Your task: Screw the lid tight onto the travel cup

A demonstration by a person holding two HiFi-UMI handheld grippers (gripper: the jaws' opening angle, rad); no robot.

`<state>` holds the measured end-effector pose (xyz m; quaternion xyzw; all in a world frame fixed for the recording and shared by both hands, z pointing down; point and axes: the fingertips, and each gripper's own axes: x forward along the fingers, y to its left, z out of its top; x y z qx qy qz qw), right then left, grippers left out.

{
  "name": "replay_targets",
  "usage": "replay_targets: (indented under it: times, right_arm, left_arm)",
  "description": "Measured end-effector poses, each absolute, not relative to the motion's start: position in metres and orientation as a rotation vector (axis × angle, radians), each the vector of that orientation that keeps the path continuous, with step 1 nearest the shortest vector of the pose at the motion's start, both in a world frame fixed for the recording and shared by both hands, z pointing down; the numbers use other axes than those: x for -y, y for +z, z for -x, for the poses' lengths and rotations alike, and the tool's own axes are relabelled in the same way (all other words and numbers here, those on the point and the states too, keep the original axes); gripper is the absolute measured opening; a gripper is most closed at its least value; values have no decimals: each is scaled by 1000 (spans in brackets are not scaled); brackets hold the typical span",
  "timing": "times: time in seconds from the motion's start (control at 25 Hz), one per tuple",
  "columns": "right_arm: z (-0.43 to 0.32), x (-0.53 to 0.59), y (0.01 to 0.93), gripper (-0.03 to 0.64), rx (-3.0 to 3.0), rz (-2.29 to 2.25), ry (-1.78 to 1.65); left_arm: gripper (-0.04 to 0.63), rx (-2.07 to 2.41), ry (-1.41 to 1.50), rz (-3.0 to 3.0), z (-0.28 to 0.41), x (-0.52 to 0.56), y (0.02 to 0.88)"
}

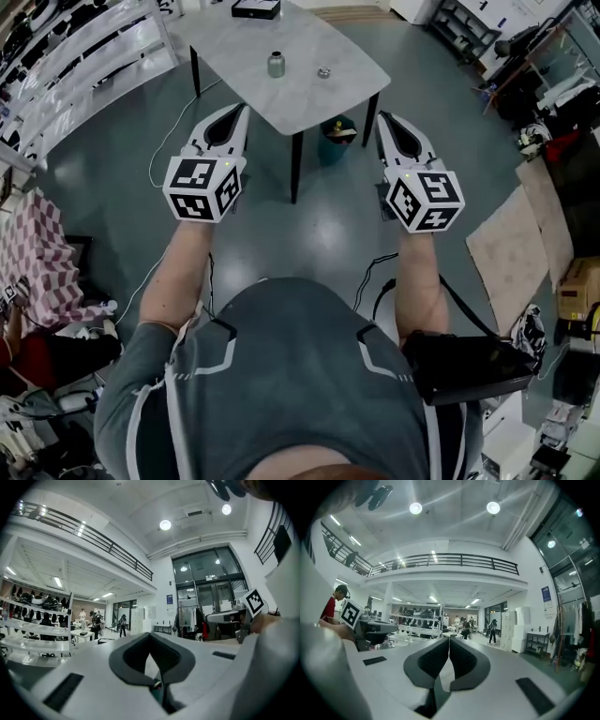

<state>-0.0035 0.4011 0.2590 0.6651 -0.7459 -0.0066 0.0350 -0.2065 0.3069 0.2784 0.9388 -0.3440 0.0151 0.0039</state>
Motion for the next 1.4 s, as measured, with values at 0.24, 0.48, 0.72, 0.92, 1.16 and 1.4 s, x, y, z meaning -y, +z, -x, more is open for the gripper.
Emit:
replay_targets:
  times: [0.24,0.48,0.72,0.92,1.16,1.4]
  right_arm:
    - [21,-389,261,28,2265,-2046,-27]
    - [27,-361,269,28,2240,-2049,-8]
    - [5,-343,268,28,2304,-2014,-36]
    - [-38,-270,264,28,2353,-1962,-37]
    - [-93,-187,264,28,2408,-1881,-31]
    - [-145,-116,262,28,2437,-1845,-24]
  left_arm:
    - [8,1058,28,-2943,224,-290,283]
    - [8,1040,41,-2929,235,-262,294]
    - [8,1093,59,-2937,216,-257,292]
    - [8,1160,82,-2917,178,-192,286]
    - [8,1237,65,-2880,128,-118,279]
    - [8,1277,91,-2861,79,-50,279]
